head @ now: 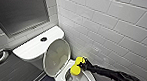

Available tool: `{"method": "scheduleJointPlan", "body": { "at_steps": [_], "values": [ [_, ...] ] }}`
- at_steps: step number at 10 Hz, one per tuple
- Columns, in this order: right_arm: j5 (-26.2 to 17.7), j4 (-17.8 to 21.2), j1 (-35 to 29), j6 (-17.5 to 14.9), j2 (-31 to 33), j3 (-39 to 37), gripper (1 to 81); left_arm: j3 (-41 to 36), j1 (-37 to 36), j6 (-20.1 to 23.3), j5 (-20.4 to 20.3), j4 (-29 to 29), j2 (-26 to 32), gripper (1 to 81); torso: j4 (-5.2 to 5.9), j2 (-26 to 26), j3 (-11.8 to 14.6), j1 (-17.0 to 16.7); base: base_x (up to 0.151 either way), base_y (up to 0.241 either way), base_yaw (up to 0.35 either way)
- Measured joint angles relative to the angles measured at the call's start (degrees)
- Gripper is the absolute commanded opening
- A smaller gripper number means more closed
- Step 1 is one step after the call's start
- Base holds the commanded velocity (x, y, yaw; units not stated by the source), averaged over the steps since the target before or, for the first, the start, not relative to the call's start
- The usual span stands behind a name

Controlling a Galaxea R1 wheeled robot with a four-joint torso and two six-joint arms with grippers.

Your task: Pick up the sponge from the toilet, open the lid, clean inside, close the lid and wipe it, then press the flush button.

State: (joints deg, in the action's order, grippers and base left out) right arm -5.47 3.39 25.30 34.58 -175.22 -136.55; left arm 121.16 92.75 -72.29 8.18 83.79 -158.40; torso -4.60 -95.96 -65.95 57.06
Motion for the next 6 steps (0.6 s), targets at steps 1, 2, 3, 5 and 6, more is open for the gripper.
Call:
{"method": "scheduleJointPlan", "body": {
  "at_steps": [1, 2, 3, 5, 6],
  "values": [
    [1.0, 0.0, 2.0, 0.0, -0.1, -0.6, 1.0, -0.4, 0.5, 0.0, 0.0, 0.0, 0.0, 81.1, 0.0, 0.0, 0.0, 0.0, 0.0, 0.0, 0.0],
    [1.2, 0.0, 3.4, 0.1, 0.2, -0.9, 1.0, -1.1, 0.9, 0.0, 0.0, 0.0, 0.2, 81.1, 0.0, 0.0, 0.0, 0.0, 0.0, 0.0, 0.0],
    [1.6, 0.0, 3.7, 0.0, 1.0, -0.8, 1.0, -2.1, 1.0, 0.0, 0.0, 0.0, 0.4, 81.1, 0.0, 0.0, 0.0, 0.0, 0.0, 0.0, 0.0],
    [2.8, 0.1, 3.4, 0.1, 2.2, -0.6, 1.0, -3.8, 1.2, 0.0, -0.1, 0.0, 1.3, 81.1, 0.0, 0.0, 0.0, 0.0, 0.0, 0.0, 0.0],
    [2.8, 0.1, 3.4, 0.1, 2.9, 0.8, 1.0, -3.8, 1.2, 0.0, 0.0, 0.0, 1.4, 81.1, 0.0, 0.0, 0.0, 0.0, 0.0, 0.0, 0.0]
  ]
}}
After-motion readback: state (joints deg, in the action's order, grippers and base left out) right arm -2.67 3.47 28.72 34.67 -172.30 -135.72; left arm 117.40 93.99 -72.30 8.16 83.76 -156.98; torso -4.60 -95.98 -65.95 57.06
